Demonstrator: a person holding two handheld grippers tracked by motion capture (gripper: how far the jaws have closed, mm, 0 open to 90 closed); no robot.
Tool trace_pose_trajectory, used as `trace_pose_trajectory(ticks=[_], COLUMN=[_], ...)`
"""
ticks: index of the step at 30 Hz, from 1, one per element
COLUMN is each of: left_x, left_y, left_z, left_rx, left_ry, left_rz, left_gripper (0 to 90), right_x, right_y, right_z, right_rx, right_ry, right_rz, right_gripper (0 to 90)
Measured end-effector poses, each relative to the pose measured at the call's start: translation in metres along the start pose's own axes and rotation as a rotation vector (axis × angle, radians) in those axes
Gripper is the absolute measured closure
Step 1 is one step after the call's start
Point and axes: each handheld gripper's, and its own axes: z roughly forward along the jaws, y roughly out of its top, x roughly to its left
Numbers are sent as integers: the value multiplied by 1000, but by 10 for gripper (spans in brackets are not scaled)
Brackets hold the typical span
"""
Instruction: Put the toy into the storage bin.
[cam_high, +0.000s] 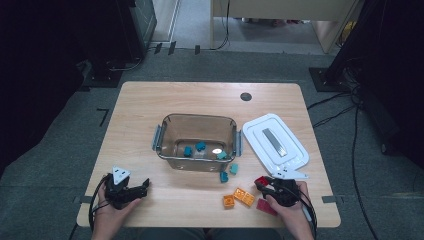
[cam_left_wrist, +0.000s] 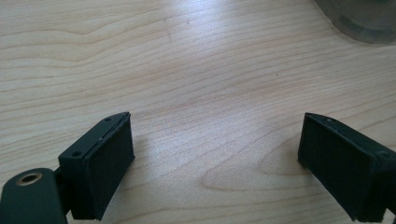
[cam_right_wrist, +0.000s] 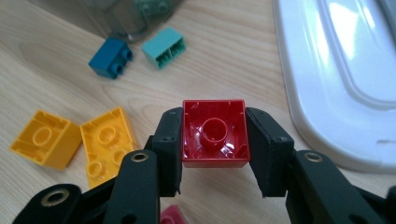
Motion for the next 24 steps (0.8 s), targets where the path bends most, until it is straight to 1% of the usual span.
trace_pose_trajectory(ticks=[5,9,16,24], left_x=[0,0,0,0], left_y=[0,0,0,0], left_z=[0,0,0,0], left_rx=[0,0,1,0], left_ry=[0,0,0,0], left_rz=[1,1,0,0], left_gripper=[103,104,104,104], right_x=[1,3,6,12], right_y=[14,27,52,80], right_z=[-6,-10,-18,-25], right_rx=[-26,-40,-77,-107], right_ry=[4,7,7,15], right_rz=[-5,-26,-50,-78], right_gripper=[596,596,596,596])
